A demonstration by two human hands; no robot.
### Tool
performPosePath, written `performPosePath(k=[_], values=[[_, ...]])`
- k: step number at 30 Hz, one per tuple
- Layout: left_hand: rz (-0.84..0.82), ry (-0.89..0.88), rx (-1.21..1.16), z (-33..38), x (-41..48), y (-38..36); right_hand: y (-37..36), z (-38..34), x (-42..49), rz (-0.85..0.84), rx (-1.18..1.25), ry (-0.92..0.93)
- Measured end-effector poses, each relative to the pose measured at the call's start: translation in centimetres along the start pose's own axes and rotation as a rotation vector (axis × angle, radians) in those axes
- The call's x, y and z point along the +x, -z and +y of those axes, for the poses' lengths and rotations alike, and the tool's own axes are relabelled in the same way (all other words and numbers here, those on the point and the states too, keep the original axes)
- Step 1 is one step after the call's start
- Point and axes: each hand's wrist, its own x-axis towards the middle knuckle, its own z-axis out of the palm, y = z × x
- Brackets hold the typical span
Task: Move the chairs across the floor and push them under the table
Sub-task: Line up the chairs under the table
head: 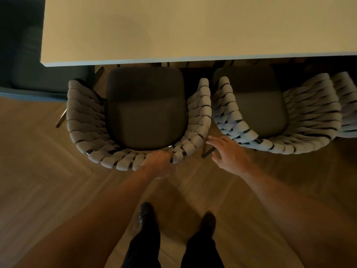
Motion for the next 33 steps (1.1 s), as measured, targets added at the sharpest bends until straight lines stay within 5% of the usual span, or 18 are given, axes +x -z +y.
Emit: performPosePath(k=[6,9,12,19,33], values=[[0.22,0.258,-0.042,3.0,3.3,-3.4,0.3,12.4,-3.3,0.088,-0.012,-0.383],[0.266,0.303,0.058,3.2,3.7,-4.0,-1.1,18.9,-4.3,-0.029,-0.006,-0.502],[0.248,0.367,0.122,3.7,3.8,-4.0,-2.0,22.6,-4.0,-0.119,0.022,-0.447],[0.265,0.462,0.17,5.1,4.1,-3.2,-4.2,25.8,-3.1,0.097,-0.192,-0.235],[0.266,0.503,0.245,6.0,4.4,-3.1,-4.8,25.9,-3.3,0.132,-0.27,-0.235]])
